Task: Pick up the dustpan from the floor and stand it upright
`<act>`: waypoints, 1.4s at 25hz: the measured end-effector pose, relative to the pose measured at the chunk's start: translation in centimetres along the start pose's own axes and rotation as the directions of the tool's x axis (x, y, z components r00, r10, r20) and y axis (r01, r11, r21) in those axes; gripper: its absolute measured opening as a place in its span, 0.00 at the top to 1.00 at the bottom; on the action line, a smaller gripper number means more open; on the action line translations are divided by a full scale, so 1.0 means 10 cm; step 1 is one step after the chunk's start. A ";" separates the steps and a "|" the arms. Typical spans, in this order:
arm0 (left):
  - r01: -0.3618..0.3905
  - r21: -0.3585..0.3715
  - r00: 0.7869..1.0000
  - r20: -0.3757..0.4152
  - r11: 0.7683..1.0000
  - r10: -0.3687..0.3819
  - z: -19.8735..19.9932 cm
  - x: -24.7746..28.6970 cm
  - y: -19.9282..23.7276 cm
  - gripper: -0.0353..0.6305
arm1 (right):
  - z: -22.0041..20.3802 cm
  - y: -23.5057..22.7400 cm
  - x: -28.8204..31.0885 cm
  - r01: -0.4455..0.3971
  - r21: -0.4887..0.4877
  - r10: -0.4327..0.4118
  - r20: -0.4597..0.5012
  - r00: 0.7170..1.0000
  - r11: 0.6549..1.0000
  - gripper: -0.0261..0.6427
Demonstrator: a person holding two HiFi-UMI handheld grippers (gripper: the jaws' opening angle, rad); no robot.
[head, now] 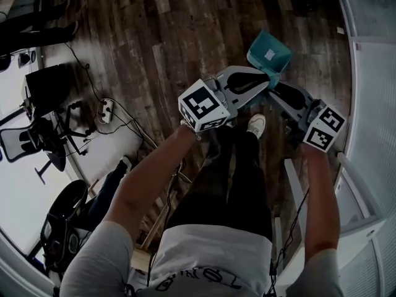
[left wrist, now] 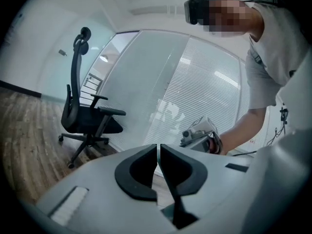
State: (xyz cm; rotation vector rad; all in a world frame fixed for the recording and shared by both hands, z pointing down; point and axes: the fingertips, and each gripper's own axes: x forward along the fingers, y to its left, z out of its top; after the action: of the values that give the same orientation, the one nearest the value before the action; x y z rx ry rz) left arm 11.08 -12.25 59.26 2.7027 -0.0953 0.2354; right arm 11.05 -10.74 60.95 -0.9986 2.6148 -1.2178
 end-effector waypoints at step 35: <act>-0.267 0.088 0.942 0.232 0.960 0.241 3.67 -1.28 -1.89 0.92 | 3.01 3.15 -1.24 0.482 -0.522 -0.377 0.300 0.876 0.703 0.86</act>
State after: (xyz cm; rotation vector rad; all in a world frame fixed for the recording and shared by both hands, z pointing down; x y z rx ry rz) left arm 5.92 -10.07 16.36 2.8219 -0.5144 0.0159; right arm 14.42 -8.24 15.84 -1.8144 2.7411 -0.2876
